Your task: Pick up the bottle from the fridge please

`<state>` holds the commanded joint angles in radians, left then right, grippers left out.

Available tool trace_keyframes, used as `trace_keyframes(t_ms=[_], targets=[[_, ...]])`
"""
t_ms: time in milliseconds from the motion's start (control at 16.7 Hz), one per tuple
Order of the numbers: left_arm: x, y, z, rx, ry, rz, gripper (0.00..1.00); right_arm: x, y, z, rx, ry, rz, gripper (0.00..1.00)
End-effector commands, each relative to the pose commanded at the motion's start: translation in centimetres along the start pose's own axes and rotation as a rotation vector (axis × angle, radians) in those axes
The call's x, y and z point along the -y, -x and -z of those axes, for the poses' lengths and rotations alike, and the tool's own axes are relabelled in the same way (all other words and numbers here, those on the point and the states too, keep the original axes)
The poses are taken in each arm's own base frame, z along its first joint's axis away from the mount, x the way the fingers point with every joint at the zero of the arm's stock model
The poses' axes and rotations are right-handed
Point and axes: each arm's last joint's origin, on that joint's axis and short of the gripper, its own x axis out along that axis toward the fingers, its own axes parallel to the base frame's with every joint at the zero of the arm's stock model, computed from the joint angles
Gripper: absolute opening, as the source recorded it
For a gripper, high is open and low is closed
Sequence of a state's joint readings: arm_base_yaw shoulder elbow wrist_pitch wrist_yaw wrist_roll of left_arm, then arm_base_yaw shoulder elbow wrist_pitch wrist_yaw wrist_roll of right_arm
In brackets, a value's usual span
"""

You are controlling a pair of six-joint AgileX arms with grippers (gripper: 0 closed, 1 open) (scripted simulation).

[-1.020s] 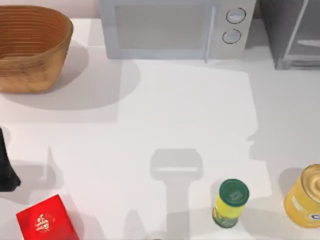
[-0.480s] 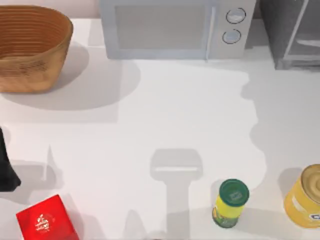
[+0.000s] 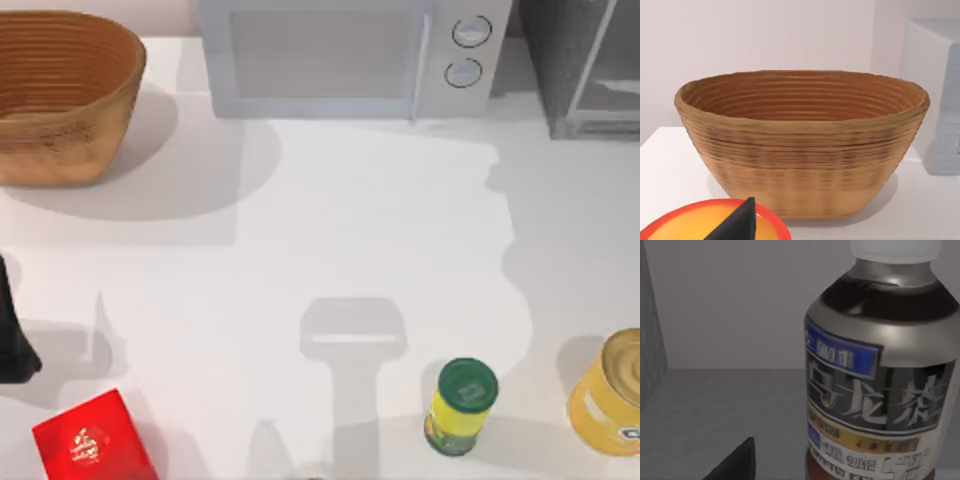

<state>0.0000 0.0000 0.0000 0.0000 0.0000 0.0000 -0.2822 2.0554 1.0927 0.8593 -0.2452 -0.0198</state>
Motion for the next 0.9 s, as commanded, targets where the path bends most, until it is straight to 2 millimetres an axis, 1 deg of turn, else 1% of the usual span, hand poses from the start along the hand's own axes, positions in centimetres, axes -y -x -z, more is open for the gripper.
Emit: trace_keyframes(t_ms=[120, 360, 480, 600, 780, 900], targets=[[0.0, 0.0, 0.0, 0.0, 0.0, 0.0, 1.0, 0.0, -0.9, 0.1, -0.005, 0.0, -0.003, 1.0], [0.0, 0.0, 0.0, 0.0, 0.0, 0.0, 1.0, 0.0, -4.4, -0.2, 0.007, 0.003, -0.003, 1.0], [0.0, 0.0, 0.0, 0.0, 0.0, 0.0, 1.0, -0.1, -5.7, -0.1, 0.003, 0.002, -0.003, 1.0], [0.0, 0.0, 0.0, 0.0, 0.0, 0.0, 1.0, -0.2, -6.1, 0.1, -0.002, 0.001, -0.003, 1.0], [0.0, 0.0, 0.0, 0.0, 0.0, 0.0, 1.0, -0.2, -6.1, 0.1, -0.002, 0.001, -0.003, 1.0], [0.0, 0.0, 0.0, 0.0, 0.0, 0.0, 1.0, -0.2, -6.1, 0.1, -0.002, 0.001, -0.003, 0.85]])
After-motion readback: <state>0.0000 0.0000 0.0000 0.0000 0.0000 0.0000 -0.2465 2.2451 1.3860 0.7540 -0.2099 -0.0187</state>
